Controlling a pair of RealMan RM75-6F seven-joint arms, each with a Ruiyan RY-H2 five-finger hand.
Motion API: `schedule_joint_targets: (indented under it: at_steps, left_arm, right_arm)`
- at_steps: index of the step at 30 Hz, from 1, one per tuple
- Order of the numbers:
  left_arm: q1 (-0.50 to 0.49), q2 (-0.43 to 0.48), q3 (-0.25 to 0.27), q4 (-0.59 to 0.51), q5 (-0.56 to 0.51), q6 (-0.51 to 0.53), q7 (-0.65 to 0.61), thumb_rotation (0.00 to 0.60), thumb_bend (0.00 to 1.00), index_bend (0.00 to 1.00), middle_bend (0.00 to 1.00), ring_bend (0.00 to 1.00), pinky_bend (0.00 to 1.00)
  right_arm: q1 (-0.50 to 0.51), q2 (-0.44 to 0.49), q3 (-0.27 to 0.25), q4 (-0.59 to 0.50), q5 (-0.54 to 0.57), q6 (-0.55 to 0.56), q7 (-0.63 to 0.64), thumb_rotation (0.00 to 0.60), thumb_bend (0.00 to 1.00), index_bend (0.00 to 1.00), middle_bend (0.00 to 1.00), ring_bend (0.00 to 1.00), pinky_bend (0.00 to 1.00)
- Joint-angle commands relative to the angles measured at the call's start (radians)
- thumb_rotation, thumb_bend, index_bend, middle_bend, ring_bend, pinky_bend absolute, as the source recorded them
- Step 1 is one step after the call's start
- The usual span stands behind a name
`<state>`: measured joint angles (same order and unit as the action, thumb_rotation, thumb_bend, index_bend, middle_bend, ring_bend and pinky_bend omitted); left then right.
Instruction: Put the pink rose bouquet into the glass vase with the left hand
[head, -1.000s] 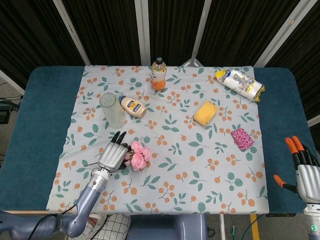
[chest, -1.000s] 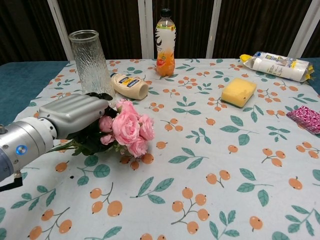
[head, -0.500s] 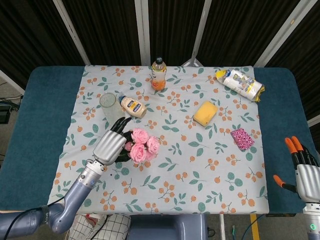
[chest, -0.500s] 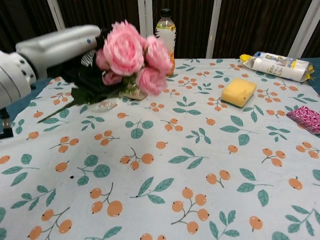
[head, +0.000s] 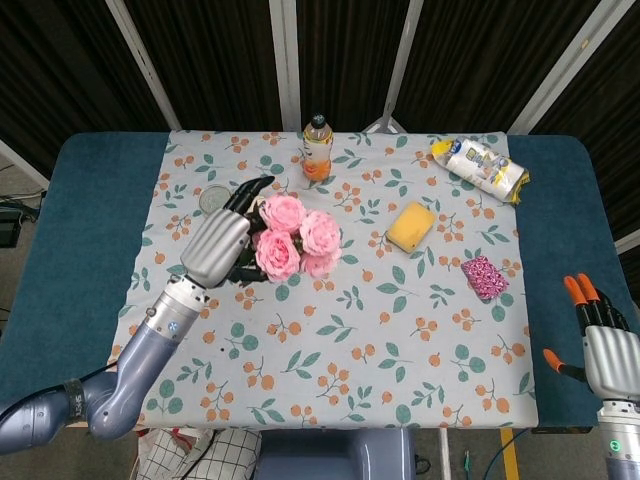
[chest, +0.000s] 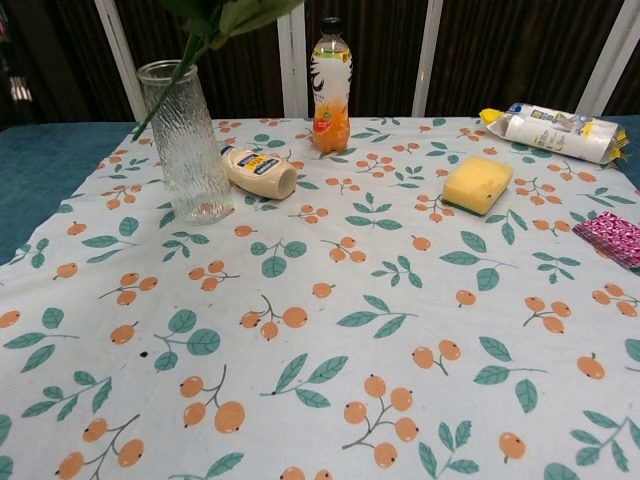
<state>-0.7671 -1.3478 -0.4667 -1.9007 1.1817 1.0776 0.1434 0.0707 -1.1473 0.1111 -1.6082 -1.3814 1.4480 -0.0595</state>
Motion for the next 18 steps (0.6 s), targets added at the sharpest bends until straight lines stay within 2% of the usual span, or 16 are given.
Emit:
schedule_joint_targets:
  at_steps: [1, 7, 14, 18]
  left_arm:
    - [-0.043, 0.022, -0.063, 0.058, -0.077, -0.034, -0.056, 0.6, 0.49, 0.51, 0.46, 0.04, 0.03]
    - [-0.091, 0.035, -0.093, 0.207, -0.104, -0.097, -0.143, 0.6, 0.49, 0.51, 0.46, 0.04, 0.03]
    - [-0.136, 0.003, -0.125, 0.357, -0.118, -0.156, -0.326, 0.6, 0.49, 0.51, 0.45, 0.04, 0.05]
    - [-0.16, 0.0, -0.13, 0.416, -0.111, -0.168, -0.359, 0.6, 0.49, 0.51, 0.45, 0.04, 0.05]
  right_arm:
    - [0.004, -0.006, 0.009, 0.011, 0.017, -0.006, -0.004, 0.6, 0.21, 0.09, 0.05, 0.09, 0.19]
    - [0.001, -0.01, 0.021, 0.022, 0.038, 0.001, -0.006, 0.6, 0.21, 0.09, 0.05, 0.09, 0.19]
    - [0.004, -0.018, 0.028, 0.033, 0.063, -0.007, -0.022, 0.6, 0.21, 0.09, 0.05, 0.09, 0.19]
    - [0.006, -0.025, 0.03, 0.039, 0.073, -0.011, -0.034, 0.6, 0.21, 0.09, 0.05, 0.09, 0.19]
